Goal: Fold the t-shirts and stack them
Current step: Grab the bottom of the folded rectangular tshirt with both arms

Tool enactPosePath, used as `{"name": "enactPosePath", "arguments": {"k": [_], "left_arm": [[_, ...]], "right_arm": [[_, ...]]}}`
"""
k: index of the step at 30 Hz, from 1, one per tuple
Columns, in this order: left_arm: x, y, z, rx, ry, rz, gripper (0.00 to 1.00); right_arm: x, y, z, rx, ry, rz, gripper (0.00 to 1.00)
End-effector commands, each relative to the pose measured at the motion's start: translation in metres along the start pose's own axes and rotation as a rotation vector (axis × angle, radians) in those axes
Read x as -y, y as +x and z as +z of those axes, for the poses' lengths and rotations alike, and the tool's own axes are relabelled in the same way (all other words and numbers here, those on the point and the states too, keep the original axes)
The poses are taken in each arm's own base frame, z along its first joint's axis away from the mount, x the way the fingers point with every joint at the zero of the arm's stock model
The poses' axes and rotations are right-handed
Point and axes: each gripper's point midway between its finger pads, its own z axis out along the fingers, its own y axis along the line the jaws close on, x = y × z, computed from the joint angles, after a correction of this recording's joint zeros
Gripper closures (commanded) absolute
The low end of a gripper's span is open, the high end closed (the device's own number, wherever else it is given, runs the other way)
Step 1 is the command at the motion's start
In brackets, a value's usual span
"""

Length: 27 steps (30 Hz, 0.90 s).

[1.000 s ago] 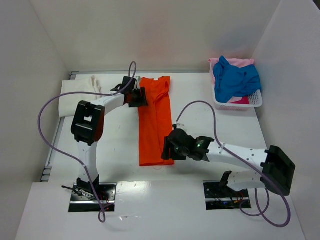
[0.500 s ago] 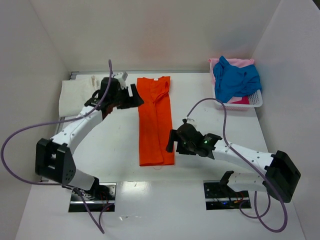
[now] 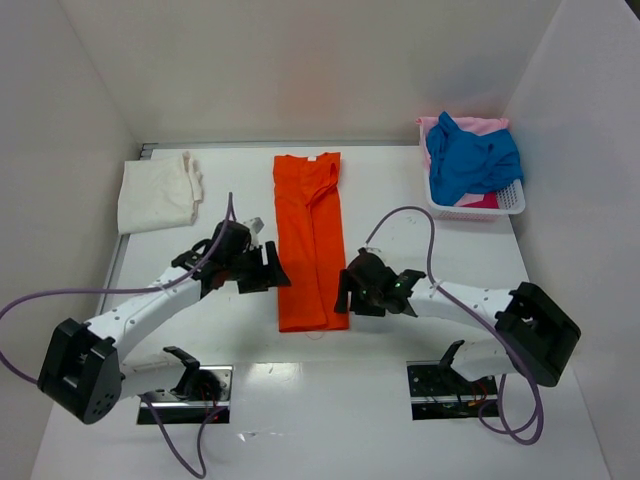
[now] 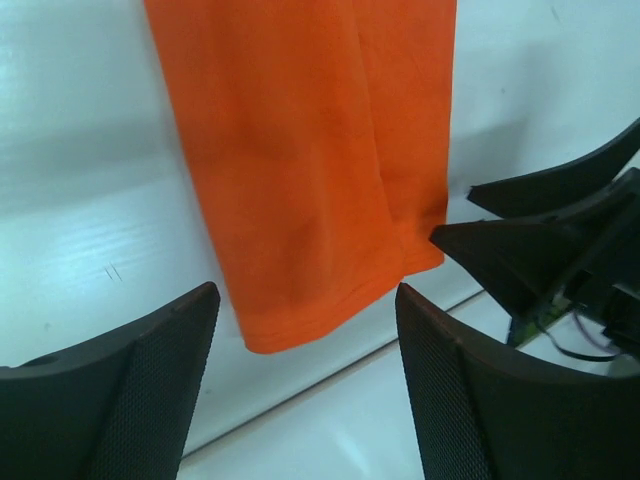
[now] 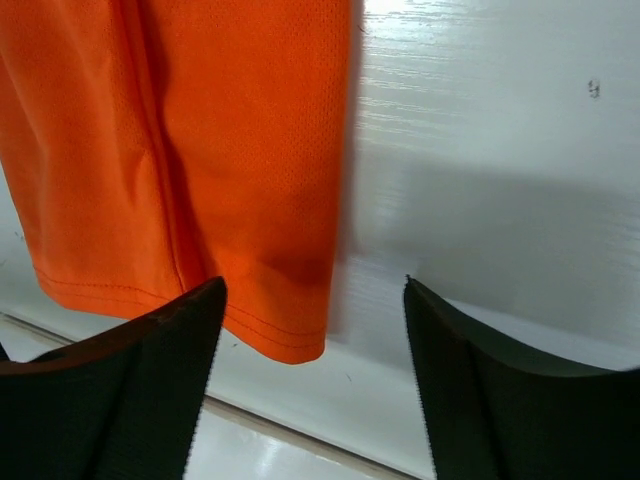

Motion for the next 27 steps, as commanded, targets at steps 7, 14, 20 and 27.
{"name": "enactPosePath", "arguments": {"k": [7,14,20,27], "left_arm": [[-0.011,0.054,0.004,-0.107,-0.02,-0.138,0.27],[-0.014,0.076,0.018,-0.194,-0.061,-0.123,0.27],[-0.019,0.092,0.022,-0.212,-0.081,-0.114,0.27],[-0.032,0.095,0.028,-0.164,-0.131,-0.126,0.27]], "right_arm": [[-0.008,0.004,0.005,-0.005,-0.067,0.044,0.36],[-0.01,0.007,0.007,-0.027,-0.074,0.034,0.41],[-0.014,0.008,0.011,-0.043,-0.081,0.025,0.45],[-0.017,0.009,0.012,-0.053,-0.09,0.024,0.5]]}}
